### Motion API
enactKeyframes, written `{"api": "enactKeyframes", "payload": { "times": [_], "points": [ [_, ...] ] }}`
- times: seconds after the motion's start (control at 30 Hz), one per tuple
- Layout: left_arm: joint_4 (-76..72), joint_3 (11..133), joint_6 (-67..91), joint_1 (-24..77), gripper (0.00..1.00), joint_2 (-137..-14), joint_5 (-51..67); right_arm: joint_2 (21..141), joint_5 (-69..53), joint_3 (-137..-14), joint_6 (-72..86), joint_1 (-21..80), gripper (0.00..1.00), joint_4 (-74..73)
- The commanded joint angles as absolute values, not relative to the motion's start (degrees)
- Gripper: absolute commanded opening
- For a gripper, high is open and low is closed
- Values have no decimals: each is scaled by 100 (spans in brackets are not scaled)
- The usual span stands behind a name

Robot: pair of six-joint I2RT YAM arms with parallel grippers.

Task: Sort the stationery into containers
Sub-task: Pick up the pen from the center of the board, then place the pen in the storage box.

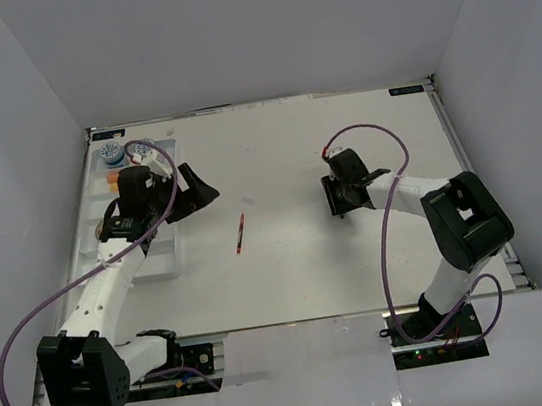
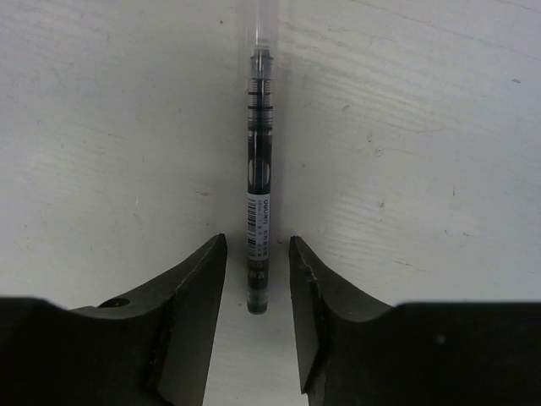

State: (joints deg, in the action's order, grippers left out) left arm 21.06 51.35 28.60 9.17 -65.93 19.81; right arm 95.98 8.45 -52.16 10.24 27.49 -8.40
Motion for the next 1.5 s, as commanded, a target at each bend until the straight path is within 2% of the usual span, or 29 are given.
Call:
{"api": "enactKeyframes", "payload": {
  "times": [0.0, 0.03, 0.13, 0.17, 0.33, 0.53, 0.87, 0.97, 1.07, 1.2, 1.23, 1.33, 1.37, 1.47],
  "points": [
    [2206, 5238, 2935, 1037, 98, -6556, 2057, 9712, 905, -5309, 1037, 2733, 41, -677],
    [2215, 5273, 2953, 1063, 98, -6609, 2057, 9729, 923, -5282, 1037, 2742, 37, -659],
    [2162, 5387, 3102, 1204, 98, -6714, 2022, 9651, 932, -5151, 958, 2768, 11, -546],
    [2136, 5414, 3155, 1291, 98, -6732, 2021, 9598, 940, -5107, 915, 2803, 9, -510],
    [1821, 5590, 3848, 1651, 94, -7039, 1951, 8836, 687, -4870, 642, 3225, 8, -203],
    [1284, 5782, 4323, 2170, 89, -7479, 1855, 7807, -525, -4334, 782, 3656, 8, 693],
    [729, 6371, 4588, 2944, 83, -8217, 1442, 7365, -1591, -4069, 1204, 4008, 8, 1933],
    [738, 6451, 4570, 3058, 77, -8332, 1336, 7304, -1670, -4017, 1300, 4017, 8, 2083],
    [730, 6478, 4570, 3102, 67, -8385, 1327, 7295, -1775, -3999, 1353, 4034, 8, 2162],
    [730, 6478, 4544, 3164, 43, -8429, 1371, 7339, -1898, -3938, 1502, 4034, 8, 2329],
    [721, 6478, 4535, 3181, 31, -8411, 1371, 7374, -1933, -3929, 1520, 4034, 8, 2355],
    [686, 6460, 4456, 3199, 15, -8394, 1362, 7426, -2013, -3902, 1635, 4025, 8, 2496],
    [668, 6443, 4439, 3199, 13, -8376, 1354, 7444, -2021, -3902, 1643, 4034, 8, 2548],
    [607, 6372, 4324, 3199, 4, -8289, 1258, 7462, -2021, -3885, 1696, 4025, 18, 2593]
  ]
}}
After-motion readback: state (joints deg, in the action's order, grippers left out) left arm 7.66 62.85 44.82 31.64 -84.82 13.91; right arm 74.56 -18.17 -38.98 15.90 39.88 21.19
